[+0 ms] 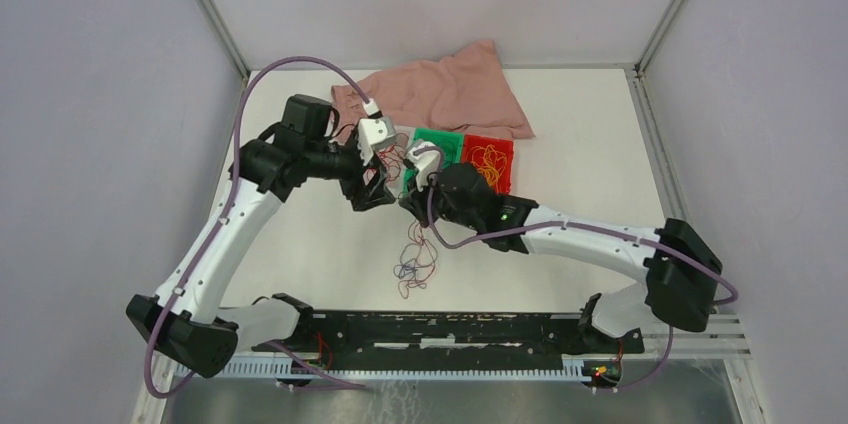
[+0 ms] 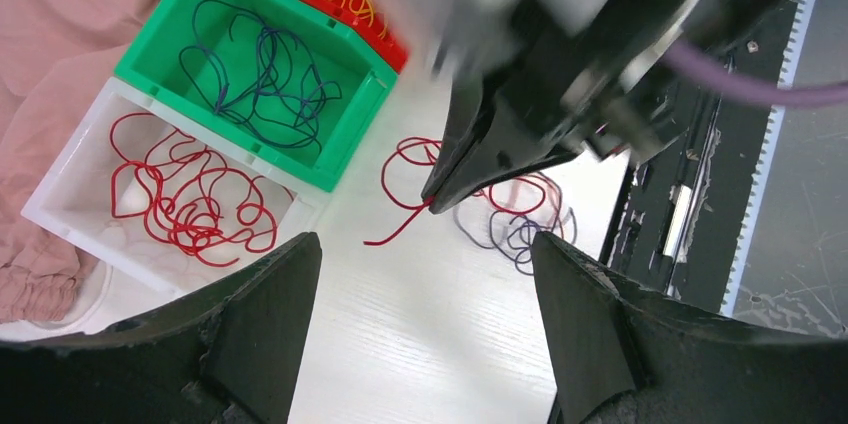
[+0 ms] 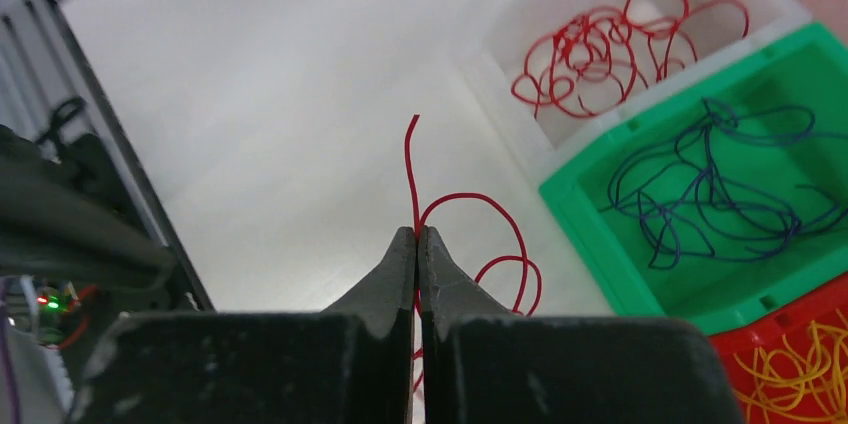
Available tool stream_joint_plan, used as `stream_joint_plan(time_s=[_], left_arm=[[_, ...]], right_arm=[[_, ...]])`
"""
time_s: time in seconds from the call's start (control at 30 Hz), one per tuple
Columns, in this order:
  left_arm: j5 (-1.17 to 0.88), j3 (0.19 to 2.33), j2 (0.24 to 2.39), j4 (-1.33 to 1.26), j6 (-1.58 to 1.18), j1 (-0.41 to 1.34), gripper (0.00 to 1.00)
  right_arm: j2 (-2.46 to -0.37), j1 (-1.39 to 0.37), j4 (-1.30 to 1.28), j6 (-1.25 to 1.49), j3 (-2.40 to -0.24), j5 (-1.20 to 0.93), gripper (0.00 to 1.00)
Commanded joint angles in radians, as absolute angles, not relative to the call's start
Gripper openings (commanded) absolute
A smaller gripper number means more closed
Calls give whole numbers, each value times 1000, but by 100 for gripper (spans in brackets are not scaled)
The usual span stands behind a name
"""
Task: Untangle the cables
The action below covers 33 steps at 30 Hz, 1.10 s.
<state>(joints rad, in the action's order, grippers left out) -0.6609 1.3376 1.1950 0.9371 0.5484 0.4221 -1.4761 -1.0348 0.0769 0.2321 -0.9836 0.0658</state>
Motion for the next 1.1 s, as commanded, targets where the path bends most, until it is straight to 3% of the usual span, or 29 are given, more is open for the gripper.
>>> stream_joint_plan(time_s=[0.0, 0.47, 0.67, 0.83, 1.07], left_arm=[[-702, 1305, 1143, 917, 580, 419, 84], [-778, 944, 810, 456, 155, 419, 81], [-759, 834, 799, 241, -36, 427, 77], [-761, 834, 807, 236, 75, 428, 76], [-711, 974, 802, 295, 258, 426, 55]], right_arm=[[-1379, -1028, 146, 302, -987, 20, 0], [-1218, -1023, 268, 533, -1005, 104, 0], [-1206, -1028, 311, 599, -1000, 139, 1], [-1179, -1027, 374, 630, -980, 83, 0], [-1099, -1027, 394, 640, -928, -27, 1]])
